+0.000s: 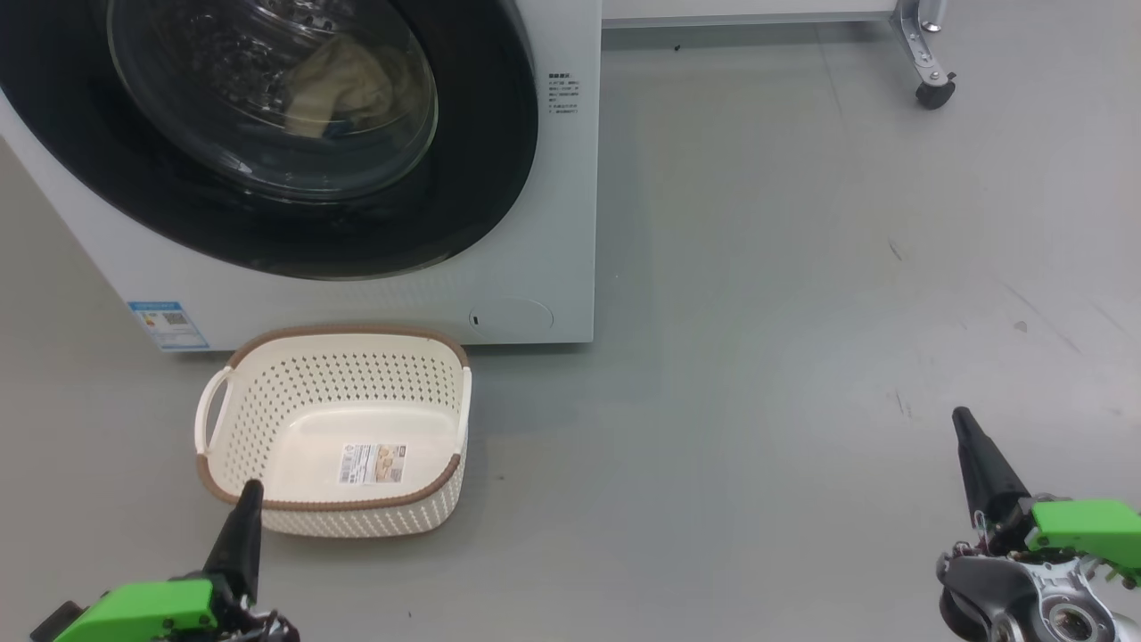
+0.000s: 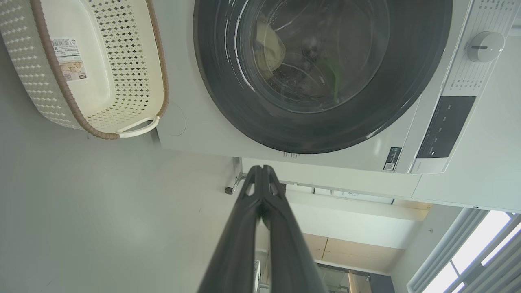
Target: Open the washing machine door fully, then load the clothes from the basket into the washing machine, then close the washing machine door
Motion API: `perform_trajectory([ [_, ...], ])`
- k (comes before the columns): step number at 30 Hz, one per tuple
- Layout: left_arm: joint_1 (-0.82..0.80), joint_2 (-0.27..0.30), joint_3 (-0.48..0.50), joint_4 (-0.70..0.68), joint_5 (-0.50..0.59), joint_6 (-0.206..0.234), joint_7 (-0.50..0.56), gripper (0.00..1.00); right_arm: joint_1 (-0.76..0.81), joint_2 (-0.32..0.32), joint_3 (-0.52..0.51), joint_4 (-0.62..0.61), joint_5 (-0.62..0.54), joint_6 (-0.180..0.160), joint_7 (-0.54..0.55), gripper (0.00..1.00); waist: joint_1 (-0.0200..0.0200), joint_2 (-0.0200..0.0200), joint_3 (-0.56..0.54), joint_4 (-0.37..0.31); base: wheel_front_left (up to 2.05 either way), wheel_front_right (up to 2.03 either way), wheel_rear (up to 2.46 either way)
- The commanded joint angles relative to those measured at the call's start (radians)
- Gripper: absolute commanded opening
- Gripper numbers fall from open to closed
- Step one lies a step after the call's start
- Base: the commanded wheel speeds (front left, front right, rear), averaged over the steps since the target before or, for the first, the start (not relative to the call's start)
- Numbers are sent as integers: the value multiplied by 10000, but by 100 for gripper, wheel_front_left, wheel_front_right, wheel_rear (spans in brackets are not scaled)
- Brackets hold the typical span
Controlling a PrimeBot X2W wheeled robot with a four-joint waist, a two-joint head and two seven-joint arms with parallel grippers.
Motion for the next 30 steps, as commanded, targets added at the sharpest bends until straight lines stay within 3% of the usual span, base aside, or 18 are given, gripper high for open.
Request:
perform_trajectory([
  [1, -472, 83, 344, -362, -49, -6, 58, 0, -572, -229, 211, -376, 77, -27, 56, 0, 0, 0, 0, 0, 0, 0, 0],
  [30, -472, 83, 342, -363, -50, -6, 57, 0, -571, -229, 211, -376, 78, -27, 56, 0, 0, 0, 0, 0, 0, 0, 0],
])
